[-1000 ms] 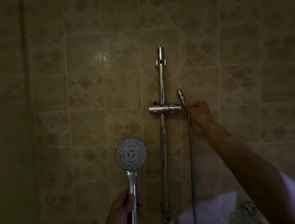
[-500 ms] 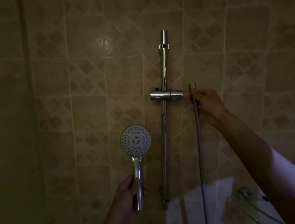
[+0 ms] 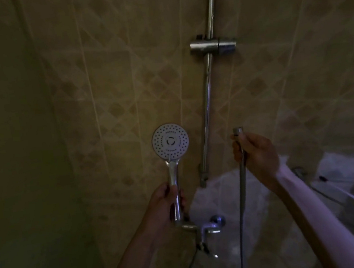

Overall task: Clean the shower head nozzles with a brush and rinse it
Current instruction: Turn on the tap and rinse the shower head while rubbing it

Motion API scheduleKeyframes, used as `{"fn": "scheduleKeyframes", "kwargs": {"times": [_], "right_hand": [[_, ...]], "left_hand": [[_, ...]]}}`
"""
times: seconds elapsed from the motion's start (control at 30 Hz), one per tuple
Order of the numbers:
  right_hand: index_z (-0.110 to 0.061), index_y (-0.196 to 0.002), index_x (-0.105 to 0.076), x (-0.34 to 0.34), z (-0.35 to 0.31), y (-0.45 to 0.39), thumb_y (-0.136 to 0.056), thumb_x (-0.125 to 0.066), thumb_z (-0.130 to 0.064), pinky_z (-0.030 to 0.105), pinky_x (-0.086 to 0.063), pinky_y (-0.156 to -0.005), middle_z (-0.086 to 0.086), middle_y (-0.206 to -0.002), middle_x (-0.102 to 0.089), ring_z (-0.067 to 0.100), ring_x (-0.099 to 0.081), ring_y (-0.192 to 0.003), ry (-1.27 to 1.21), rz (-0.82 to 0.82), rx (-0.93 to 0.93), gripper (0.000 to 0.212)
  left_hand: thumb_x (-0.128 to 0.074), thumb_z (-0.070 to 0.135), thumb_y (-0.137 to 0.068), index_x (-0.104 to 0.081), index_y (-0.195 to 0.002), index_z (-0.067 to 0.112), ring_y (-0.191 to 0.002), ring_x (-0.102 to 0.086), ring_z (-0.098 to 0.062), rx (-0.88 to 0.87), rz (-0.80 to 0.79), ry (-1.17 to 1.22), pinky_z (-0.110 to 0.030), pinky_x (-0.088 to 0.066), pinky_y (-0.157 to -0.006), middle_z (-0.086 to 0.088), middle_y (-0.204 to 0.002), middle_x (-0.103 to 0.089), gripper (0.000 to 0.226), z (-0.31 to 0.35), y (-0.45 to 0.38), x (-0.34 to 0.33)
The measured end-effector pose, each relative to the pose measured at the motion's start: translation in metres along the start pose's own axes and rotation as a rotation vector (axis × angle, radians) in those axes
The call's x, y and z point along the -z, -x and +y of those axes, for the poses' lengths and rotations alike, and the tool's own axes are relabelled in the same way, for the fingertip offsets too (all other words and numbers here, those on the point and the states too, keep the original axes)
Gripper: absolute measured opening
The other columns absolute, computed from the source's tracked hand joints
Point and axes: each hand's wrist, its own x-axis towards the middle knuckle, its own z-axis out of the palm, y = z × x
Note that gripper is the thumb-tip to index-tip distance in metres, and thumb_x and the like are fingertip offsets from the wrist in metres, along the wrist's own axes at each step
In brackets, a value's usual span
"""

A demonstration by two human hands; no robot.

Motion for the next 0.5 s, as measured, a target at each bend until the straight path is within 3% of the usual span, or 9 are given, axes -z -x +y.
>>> {"fn": "scheduleKeyframes", "kwargs": {"times": [0.17, 0.3, 0.5], "right_hand": [[-0.012, -0.099, -0.063, -0.002, 0.072, 0.066, -0.095, -0.052, -0.041, 0.024, -0.049, -0.063, 0.001, -0.079, -0.057, 0.013, -0.055, -0.072, 0.048, -0.082, -0.228, 0.031], [-0.01, -0.082, -0.058, -0.019, 0.124, 0.107, -0.099, -0.048, -0.029, 0.016, -0.038, -0.053, 0.007, -0.069, -0.045, 0.012, -0.044, -0.059, 0.13, -0.059, -0.331, 0.027], [-0.01, -0.068, -0.049, -0.03, 0.213, 0.139, -0.099, -0.048, -0.022, 0.025, -0.03, -0.047, 0.009, -0.058, -0.042, 0.015, -0.039, -0.051, 0.402, -0.155, -0.517, 0.033]], "left_hand": [[-0.045, 0.015, -0.095, -0.053, -0.09, 0.003, -0.051, -0.046, -0.018, 0.136, 0.038, -0.015, -0.027, -0.035, -0.05, -0.007, -0.065, -0.052, 0.015, -0.046, 0.021, 0.025], [-0.045, 0.008, -0.094, -0.052, -0.086, 0.004, -0.044, -0.048, -0.012, 0.279, 0.122, 0.043, -0.019, -0.037, -0.038, -0.007, -0.063, -0.051, 0.011, -0.088, 0.044, 0.039], [-0.04, 0.002, -0.095, -0.049, -0.082, -0.004, -0.033, -0.045, -0.017, 0.458, 0.243, 0.061, -0.02, -0.036, -0.033, -0.011, -0.051, -0.051, 0.017, -0.142, 0.079, 0.059]]}}
